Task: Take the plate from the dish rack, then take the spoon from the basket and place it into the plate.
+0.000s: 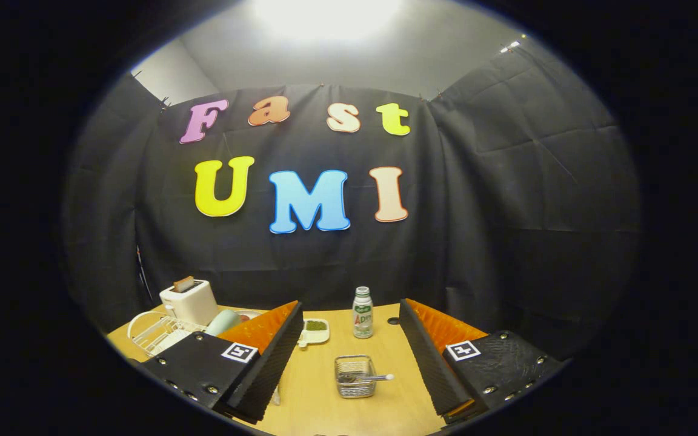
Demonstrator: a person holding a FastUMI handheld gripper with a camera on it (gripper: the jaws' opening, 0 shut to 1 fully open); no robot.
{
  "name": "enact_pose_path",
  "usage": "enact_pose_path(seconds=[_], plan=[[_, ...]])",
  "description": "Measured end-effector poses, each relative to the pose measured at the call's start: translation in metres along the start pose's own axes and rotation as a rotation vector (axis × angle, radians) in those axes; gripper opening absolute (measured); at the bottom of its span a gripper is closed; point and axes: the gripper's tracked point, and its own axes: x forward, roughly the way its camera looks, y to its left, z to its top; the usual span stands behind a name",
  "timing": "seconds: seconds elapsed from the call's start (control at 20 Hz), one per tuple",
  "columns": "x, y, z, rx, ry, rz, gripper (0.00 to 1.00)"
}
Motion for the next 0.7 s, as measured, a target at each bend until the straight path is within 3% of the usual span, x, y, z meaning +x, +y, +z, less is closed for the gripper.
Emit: enact_pose_path(seconds=[0.7], plan=[[0.068,0.157,-0.065,0.117,0.197,0.134,0.97]])
